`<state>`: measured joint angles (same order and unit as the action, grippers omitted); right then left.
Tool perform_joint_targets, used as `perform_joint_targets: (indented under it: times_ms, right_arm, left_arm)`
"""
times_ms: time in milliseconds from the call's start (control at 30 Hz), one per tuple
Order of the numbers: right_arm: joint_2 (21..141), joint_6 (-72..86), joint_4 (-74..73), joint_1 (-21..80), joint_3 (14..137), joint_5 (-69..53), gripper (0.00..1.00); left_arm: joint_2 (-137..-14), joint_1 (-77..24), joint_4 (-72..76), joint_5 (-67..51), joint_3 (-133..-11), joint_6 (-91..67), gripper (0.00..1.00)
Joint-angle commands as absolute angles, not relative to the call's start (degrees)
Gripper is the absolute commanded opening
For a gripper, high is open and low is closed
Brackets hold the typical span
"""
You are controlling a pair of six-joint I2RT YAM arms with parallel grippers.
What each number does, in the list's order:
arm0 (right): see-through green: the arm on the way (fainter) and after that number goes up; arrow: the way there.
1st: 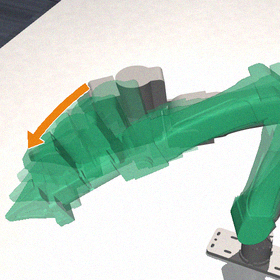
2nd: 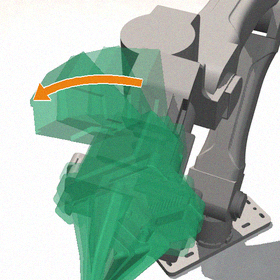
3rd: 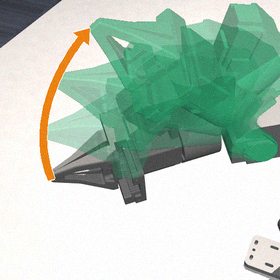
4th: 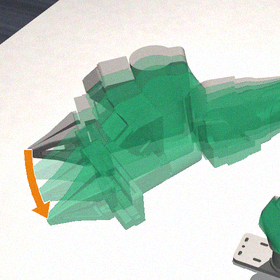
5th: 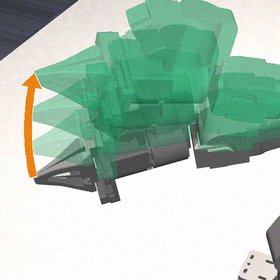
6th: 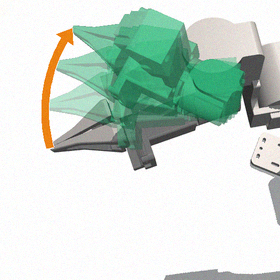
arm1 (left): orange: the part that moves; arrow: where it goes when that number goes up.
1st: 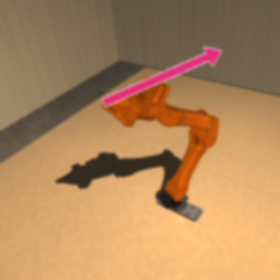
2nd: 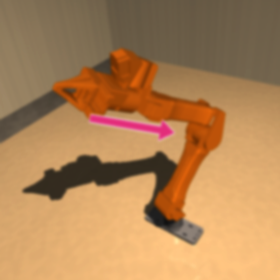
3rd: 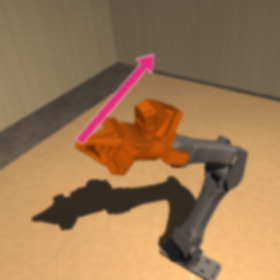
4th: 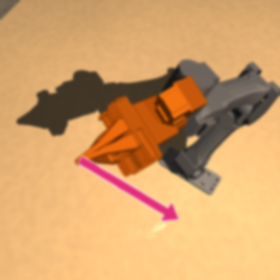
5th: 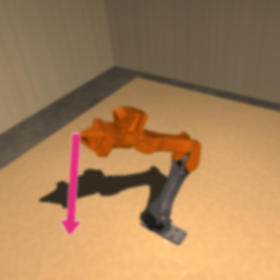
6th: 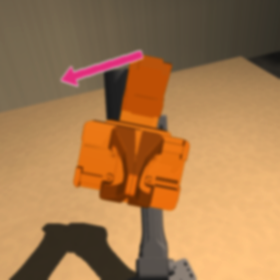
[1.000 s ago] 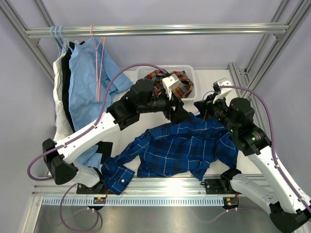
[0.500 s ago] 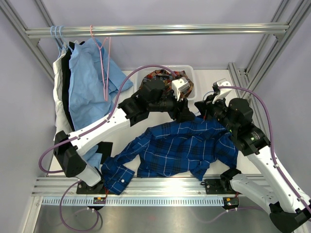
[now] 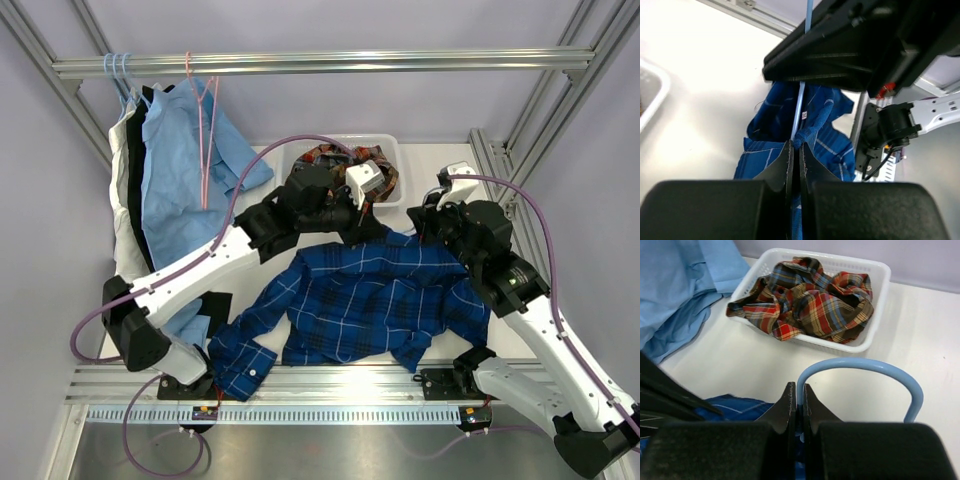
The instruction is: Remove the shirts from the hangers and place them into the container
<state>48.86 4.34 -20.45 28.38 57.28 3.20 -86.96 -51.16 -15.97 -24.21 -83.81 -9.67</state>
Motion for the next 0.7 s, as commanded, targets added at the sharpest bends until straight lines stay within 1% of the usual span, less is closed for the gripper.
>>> perform_joint_targets:
  times_ms: [0, 200, 433, 567, 600, 667]
  right_arm:
    - [48.9, 5.4, -20.3, 28.4, 56.7, 11.2, 0.00]
    - [48.9, 7.0, -21.9, 27.6, 56.5, 15.4, 0.00]
    - [48.7, 4.4, -22.9, 25.1, 58.4, 17.0, 0.00]
    - [48.4, 3.1, -23.6, 23.3, 59.5, 15.5, 0.00]
    - [47.9, 2.6, -23.7, 23.4, 59.8, 14.4, 0.00]
    - [47.1, 1.4, -23.8, 23.3, 60.8, 10.0, 0.00]
  left_arm:
    - [-81.0, -50.3, -17.7, -18.7, -83.1, -6.4, 0.00]
    - [-74.7, -49.1, -23.8, -14.1, -80.2, -3.0, 0.00]
    - [-65.9, -47.5, -27.9, -8.0, -71.0, -2.2, 0.00]
    - [-61.8, -47.2, -28.7, -4.4, -65.7, -3.2, 0.00]
    - [-61.0, -46.5, -29.0, -1.7, -65.0, -3.5, 0.00]
    - [-61.1, -45.5, -29.2, 0.1, -64.2, -4.3, 0.00]
